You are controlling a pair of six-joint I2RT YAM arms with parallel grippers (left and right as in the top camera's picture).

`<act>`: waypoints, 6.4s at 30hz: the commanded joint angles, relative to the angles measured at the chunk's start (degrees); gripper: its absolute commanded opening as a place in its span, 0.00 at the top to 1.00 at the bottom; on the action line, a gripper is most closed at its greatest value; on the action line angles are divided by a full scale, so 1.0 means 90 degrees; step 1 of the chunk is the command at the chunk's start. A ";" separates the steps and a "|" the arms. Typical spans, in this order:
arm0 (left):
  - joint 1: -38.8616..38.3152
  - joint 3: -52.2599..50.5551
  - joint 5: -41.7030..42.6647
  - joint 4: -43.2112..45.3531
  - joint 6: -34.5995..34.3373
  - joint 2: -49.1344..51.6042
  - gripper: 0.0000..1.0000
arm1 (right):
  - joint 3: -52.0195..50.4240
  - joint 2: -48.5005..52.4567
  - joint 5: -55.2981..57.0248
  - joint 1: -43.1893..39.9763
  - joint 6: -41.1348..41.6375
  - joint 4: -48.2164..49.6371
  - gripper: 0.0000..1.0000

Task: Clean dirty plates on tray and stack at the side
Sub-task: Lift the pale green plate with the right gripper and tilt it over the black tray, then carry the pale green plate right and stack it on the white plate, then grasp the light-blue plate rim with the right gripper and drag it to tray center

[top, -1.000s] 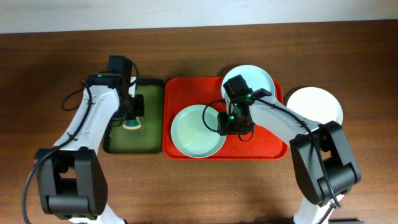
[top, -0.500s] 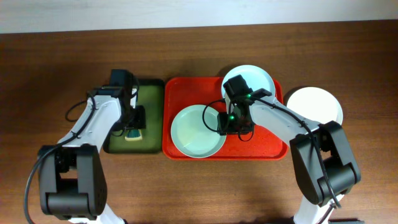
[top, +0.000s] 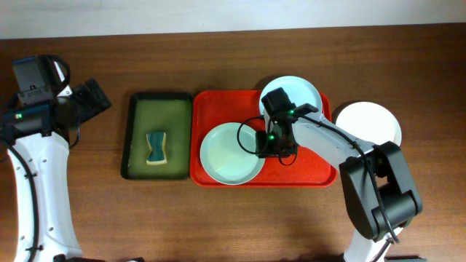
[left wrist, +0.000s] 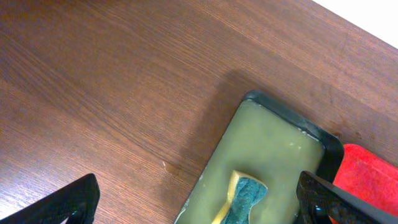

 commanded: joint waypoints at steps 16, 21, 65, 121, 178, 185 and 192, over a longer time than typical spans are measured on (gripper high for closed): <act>0.0022 0.0039 -0.0022 -0.0015 -0.0085 -0.0019 0.01 | -0.0129 0.0019 0.0323 0.0403 0.0080 0.0289 0.96; 0.0022 0.0039 -0.0022 -0.0012 -0.0085 -0.0019 0.01 | 0.0347 -0.0165 -0.0716 -0.0078 0.0075 -0.0155 0.96; 0.0022 0.0039 -0.0019 -0.0015 -0.0085 -0.0019 0.01 | 0.1384 -0.0066 0.7502 0.3738 -0.7373 0.7907 0.96; 0.0022 0.0039 -0.0022 -0.0015 -0.0085 -0.0019 0.01 | 0.0614 -0.0510 0.0709 -0.4119 -0.1513 -0.0918 0.39; 0.0022 0.0039 -0.0019 -0.0012 -0.0085 -0.0019 0.01 | 0.1955 -0.0386 0.0784 -0.1217 -0.1299 -0.2067 0.64; 0.0022 0.0039 -0.0019 -0.0015 -0.0085 -0.0019 0.01 | 0.0792 -0.0304 0.0874 -0.1180 -0.1571 -0.0731 0.76; 0.0022 0.0039 -0.0022 -0.0015 -0.0085 -0.0019 0.01 | 0.0585 0.0085 0.0597 -0.1180 -0.1569 -0.0425 0.86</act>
